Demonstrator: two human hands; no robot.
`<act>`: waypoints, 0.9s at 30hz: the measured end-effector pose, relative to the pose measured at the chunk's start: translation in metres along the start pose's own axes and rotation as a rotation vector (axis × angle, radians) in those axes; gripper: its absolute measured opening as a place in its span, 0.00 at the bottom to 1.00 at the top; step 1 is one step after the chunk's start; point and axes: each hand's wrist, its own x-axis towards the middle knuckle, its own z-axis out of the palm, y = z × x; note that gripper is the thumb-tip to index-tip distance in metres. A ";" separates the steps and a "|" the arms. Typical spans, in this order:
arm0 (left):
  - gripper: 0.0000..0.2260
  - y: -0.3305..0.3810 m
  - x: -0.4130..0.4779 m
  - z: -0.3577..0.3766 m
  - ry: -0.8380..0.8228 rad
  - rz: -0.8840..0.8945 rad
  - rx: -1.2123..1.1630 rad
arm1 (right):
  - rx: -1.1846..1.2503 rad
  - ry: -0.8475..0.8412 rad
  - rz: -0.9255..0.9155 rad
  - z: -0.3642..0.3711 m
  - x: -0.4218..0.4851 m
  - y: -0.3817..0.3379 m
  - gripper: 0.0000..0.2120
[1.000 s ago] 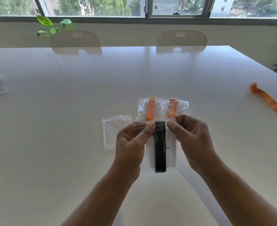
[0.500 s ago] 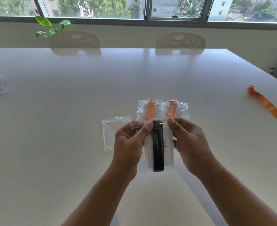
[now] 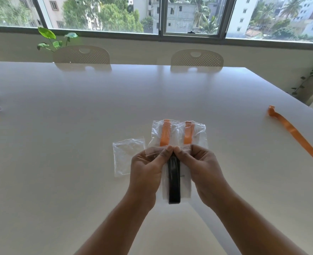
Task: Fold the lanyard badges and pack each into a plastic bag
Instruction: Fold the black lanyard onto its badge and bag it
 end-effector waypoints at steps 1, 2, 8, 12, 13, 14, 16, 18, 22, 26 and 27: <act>0.12 0.002 0.001 -0.001 0.024 -0.007 -0.023 | -0.020 -0.025 0.017 0.000 -0.001 0.000 0.15; 0.13 0.004 0.002 -0.003 0.047 -0.019 -0.050 | -0.044 -0.061 0.042 0.000 -0.003 0.001 0.16; 0.14 0.008 0.011 -0.014 0.093 -0.033 -0.105 | -0.041 -0.150 0.086 -0.010 -0.013 0.009 0.32; 0.15 0.004 0.011 -0.016 -0.021 -0.097 -0.017 | -0.052 -0.157 -0.049 -0.020 -0.017 0.008 0.28; 0.15 0.002 0.012 -0.016 -0.040 -0.093 0.026 | -0.068 -0.148 -0.068 -0.022 -0.017 0.007 0.23; 0.15 0.001 0.013 -0.015 -0.030 -0.082 0.071 | -0.089 -0.123 -0.073 -0.025 -0.017 0.006 0.19; 0.18 -0.001 0.017 -0.017 0.040 -0.048 0.142 | -0.113 -0.038 -0.057 -0.034 -0.015 0.007 0.16; 0.20 -0.005 0.021 -0.021 0.086 0.010 0.251 | -0.123 0.078 -0.054 -0.047 -0.010 0.006 0.16; 0.10 -0.016 0.026 -0.029 0.123 0.233 0.744 | -0.096 0.266 -0.071 -0.079 0.007 -0.005 0.12; 0.15 -0.023 0.026 -0.031 0.058 0.390 1.132 | -0.135 0.434 -0.055 -0.115 0.034 -0.006 0.12; 0.18 -0.024 0.027 -0.032 0.042 0.384 1.198 | -0.155 0.468 -0.045 -0.123 0.040 -0.004 0.12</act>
